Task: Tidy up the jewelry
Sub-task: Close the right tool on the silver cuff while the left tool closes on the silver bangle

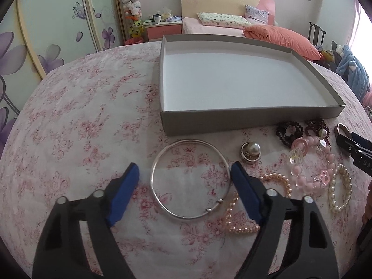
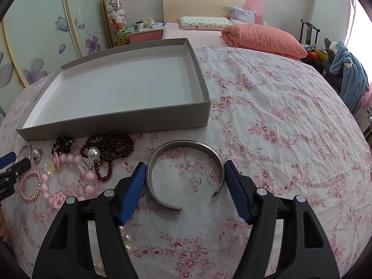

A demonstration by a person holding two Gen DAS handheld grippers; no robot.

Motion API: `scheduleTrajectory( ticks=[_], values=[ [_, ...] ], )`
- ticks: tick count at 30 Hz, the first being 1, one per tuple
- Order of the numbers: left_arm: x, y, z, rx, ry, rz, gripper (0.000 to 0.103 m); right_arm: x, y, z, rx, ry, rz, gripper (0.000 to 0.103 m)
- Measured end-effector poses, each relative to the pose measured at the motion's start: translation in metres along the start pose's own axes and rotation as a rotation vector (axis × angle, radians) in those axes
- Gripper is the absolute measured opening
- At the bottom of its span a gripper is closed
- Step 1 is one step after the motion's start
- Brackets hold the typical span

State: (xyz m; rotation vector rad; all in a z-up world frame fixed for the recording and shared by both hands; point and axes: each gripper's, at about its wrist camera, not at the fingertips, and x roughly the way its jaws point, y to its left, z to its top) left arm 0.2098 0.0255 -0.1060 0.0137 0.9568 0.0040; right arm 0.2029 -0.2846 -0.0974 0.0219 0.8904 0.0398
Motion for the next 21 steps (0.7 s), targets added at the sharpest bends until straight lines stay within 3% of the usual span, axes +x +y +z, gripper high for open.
scheduleTrajectory(
  ticks=[12,15,21],
  values=[
    [-0.004,-0.003,-0.005,0.008,0.002,0.004,0.08,-0.001,0.002,0.0,-0.021,0.02,0.001,0.068],
    [-0.006,-0.005,-0.006,0.018,-0.012,-0.005,0.068,-0.001,0.001,0.001,-0.024,0.032,0.004,0.068],
    [-0.011,0.001,-0.011,0.005,-0.013,-0.001,0.068,-0.008,0.0,-0.009,-0.025,0.038,0.023,0.067]
  ],
)
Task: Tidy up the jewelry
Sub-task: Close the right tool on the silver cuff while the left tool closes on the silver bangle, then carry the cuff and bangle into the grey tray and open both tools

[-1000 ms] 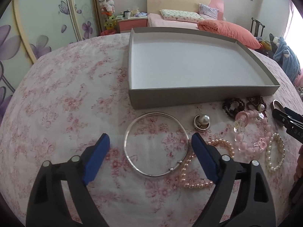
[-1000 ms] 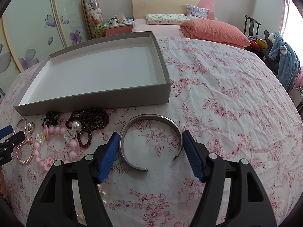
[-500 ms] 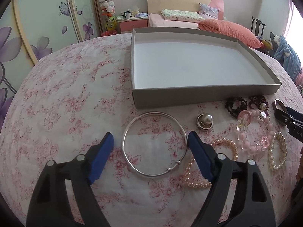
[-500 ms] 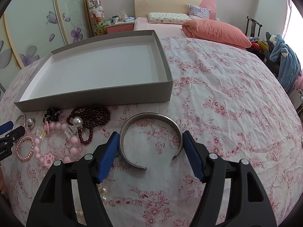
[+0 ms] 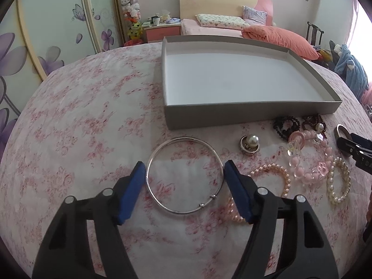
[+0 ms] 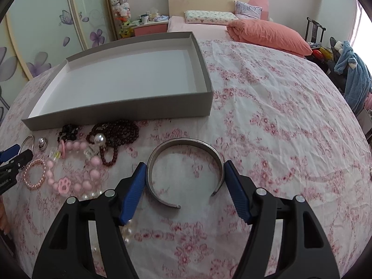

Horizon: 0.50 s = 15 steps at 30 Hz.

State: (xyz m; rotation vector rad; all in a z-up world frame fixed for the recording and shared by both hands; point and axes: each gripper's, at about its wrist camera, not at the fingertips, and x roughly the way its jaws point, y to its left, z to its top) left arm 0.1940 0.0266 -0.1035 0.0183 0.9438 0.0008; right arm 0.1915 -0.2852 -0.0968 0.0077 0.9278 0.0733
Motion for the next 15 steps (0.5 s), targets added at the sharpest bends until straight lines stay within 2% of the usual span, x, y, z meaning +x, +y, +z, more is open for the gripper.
scheduleTrajectory(
  ticks=[5,9,15],
  values=[
    [-0.008,0.011,-0.008,-0.029,-0.009,-0.005,0.068,-0.01,-0.003,-0.011,0.038,-0.03,0.038,0.067],
    [-0.021,0.018,-0.014,-0.06,-0.047,-0.014,0.068,-0.021,-0.005,-0.015,0.07,-0.068,0.069,0.067],
    [-0.056,0.011,-0.018,-0.07,-0.166,-0.046,0.068,-0.045,0.003,-0.018,0.077,-0.162,0.105,0.067]
  ],
)
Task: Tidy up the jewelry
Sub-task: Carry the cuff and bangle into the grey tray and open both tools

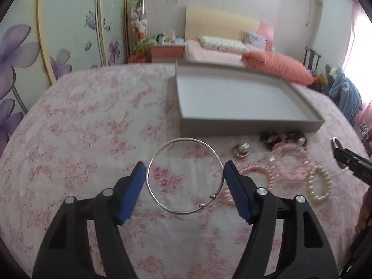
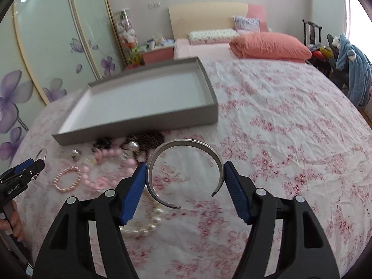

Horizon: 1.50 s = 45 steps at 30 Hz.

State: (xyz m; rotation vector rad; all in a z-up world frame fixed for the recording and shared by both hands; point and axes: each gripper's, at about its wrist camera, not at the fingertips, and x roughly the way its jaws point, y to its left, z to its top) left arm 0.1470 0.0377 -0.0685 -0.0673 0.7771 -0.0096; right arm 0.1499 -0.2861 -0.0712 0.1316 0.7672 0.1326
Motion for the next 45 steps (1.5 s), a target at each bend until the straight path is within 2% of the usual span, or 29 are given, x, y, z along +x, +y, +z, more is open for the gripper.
scheduleTrajectory(
  ticks=[7,12,17,25,30,34,45],
  values=[
    [-0.037,-0.024,0.008,0.042,-0.134,-0.029,0.068,-0.031,0.026,0.007,-0.049,-0.133,0.044,0.067],
    [-0.056,-0.041,0.017,0.074,-0.227,-0.028,0.068,-0.052,0.036,0.01,-0.077,-0.244,0.042,0.067],
    [-0.06,-0.052,0.027,0.084,-0.26,-0.034,0.068,-0.062,0.04,0.018,-0.088,-0.321,0.035,0.068],
    [-0.045,-0.064,0.048,0.085,-0.285,-0.041,0.068,-0.055,0.044,0.037,-0.086,-0.364,0.026,0.068],
    [-0.027,-0.069,0.065,0.082,-0.294,-0.047,0.068,-0.041,0.048,0.055,-0.08,-0.375,0.022,0.068],
    [-0.002,-0.072,0.078,0.08,-0.271,-0.048,0.068,-0.019,0.052,0.068,-0.079,-0.359,0.024,0.068],
    [0.066,-0.068,0.101,0.065,-0.183,-0.045,0.068,0.056,0.049,0.101,-0.042,-0.21,0.03,0.068]
  ],
)
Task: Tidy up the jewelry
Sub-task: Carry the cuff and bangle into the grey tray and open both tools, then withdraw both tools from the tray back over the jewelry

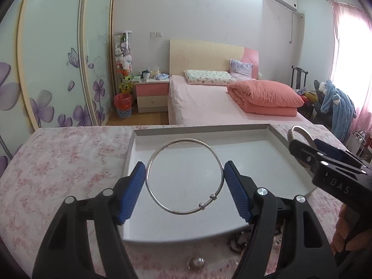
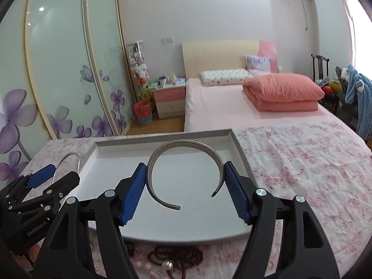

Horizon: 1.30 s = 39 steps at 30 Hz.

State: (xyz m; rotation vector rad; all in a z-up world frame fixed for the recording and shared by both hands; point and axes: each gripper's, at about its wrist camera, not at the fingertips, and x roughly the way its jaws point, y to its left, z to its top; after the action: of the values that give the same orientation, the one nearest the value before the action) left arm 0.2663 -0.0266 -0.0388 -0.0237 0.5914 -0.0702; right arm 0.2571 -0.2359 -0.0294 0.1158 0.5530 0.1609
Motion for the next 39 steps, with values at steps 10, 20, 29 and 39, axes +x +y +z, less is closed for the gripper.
scheduleTrajectory(
  ticks=[10,20,29,39],
  values=[
    [0.039,0.006,-0.004,-0.019,0.099,-0.027,0.068,0.041,-0.007,-0.006,0.057,0.162,0.03,0.069],
    [0.033,0.015,-0.005,-0.055,0.098,-0.006,0.069,0.011,-0.017,-0.003,0.079,0.122,0.042,0.076],
    [0.016,0.011,0.001,-0.038,0.062,0.018,0.069,-0.023,-0.02,-0.013,0.092,0.103,0.046,0.076],
    [-0.006,0.022,0.001,-0.071,0.052,0.039,0.078,-0.057,-0.027,-0.016,0.077,0.057,0.043,0.076]
  ],
)
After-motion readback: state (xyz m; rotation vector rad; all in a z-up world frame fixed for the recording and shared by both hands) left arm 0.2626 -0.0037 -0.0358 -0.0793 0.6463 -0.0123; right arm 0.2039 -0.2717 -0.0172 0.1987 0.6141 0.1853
